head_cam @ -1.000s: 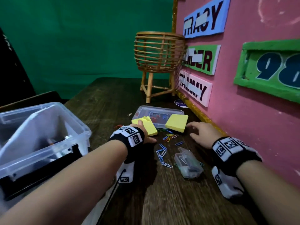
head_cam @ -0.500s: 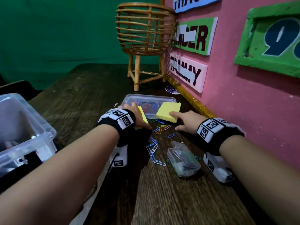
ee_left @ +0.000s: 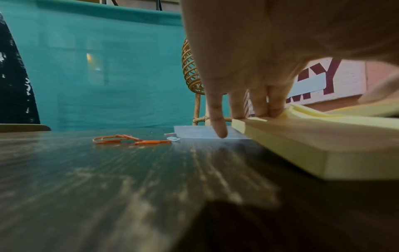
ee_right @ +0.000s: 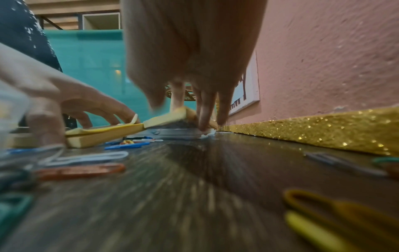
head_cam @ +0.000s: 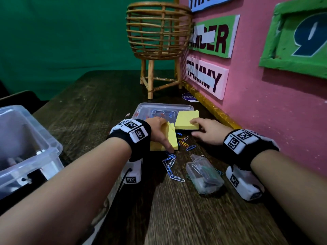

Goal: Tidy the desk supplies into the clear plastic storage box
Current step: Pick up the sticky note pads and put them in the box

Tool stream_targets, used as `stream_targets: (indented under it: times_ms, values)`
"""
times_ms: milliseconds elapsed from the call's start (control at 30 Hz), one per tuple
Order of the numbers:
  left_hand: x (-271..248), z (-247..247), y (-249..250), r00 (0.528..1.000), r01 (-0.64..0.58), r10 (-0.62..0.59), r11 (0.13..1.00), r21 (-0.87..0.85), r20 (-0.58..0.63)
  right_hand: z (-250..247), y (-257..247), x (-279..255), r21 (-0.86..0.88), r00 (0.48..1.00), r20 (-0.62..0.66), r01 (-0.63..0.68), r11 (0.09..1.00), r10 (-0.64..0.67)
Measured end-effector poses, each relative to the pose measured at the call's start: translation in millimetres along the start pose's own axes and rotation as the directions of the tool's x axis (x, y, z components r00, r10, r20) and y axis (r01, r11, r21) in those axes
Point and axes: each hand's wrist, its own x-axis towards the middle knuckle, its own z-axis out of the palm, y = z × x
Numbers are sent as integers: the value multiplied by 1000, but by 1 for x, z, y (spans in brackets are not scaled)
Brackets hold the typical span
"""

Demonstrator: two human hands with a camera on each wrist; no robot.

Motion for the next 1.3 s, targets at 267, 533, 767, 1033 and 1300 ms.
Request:
stream_targets:
  times_ms: [267, 533, 767, 1033, 1300]
  values:
    - [-5, 0, 7, 997, -71, 71, 997, 40, 3, -4, -1, -2, 241, 891, -452, 81, 967, 38]
    - [-7, 0, 7, 994, -78, 86, 990, 115, -65, 0, 8, 8, 393, 875, -355, -180, 902, 329]
    - [-5, -5, 9, 966, -59, 41, 996, -64, -255, -4, 2, 2, 329, 882, -257, -304, 894, 395]
    - [-40, -2, 14, 827, -57, 84, 996, 66, -556, -17, -15, -26, 273, 869, -424, -147, 951, 256]
    - [-99, -18, 10, 641, -135, -129, 951, -277, -756, -45, -29, -89, 593, 808, -501, 59, 803, 310]
